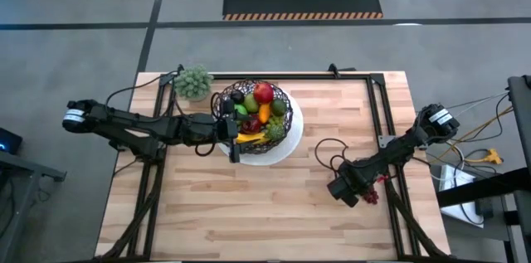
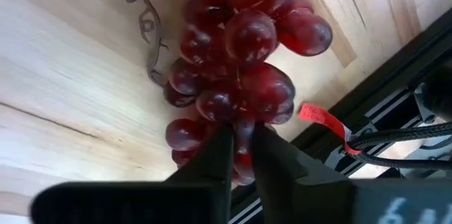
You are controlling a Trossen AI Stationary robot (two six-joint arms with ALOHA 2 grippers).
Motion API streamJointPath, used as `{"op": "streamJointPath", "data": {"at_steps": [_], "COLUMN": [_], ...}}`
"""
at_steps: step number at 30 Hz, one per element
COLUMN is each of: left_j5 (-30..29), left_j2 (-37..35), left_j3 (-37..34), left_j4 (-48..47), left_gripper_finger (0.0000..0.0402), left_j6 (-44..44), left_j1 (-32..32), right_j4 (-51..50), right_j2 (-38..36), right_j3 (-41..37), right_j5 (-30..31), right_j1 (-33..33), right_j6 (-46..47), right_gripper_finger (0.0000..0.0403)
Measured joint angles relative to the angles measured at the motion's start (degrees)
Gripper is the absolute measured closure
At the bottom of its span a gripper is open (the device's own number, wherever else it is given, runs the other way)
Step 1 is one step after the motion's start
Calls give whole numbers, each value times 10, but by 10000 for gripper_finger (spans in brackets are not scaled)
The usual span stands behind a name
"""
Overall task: Build produce basket
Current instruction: Put the red grapes into the wire basket
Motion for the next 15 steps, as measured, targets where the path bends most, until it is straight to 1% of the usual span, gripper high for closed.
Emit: {"op": "streamJointPath", "data": {"at_steps": [4,10,13,15], "left_j5": [0,0,0,0], "left_j2": [0,0,0,-3], "left_j3": [0,0,0,0], "left_j4": [0,0,0,0], "left_gripper_finger": [123,123,123,123], "left_j6": [0,0,10,14], "left_j1": [0,0,0,0], "right_j4": [4,3,3,7], "right_j2": [0,-12,-27,-38], "right_j3": [3,25,42,58], "right_j5": [0,0,2,11], "right_j1": [0,0,0,0], "right_j6": [-5,-33,-63,-99], "right_gripper_finger": [391,394,394,394]}}
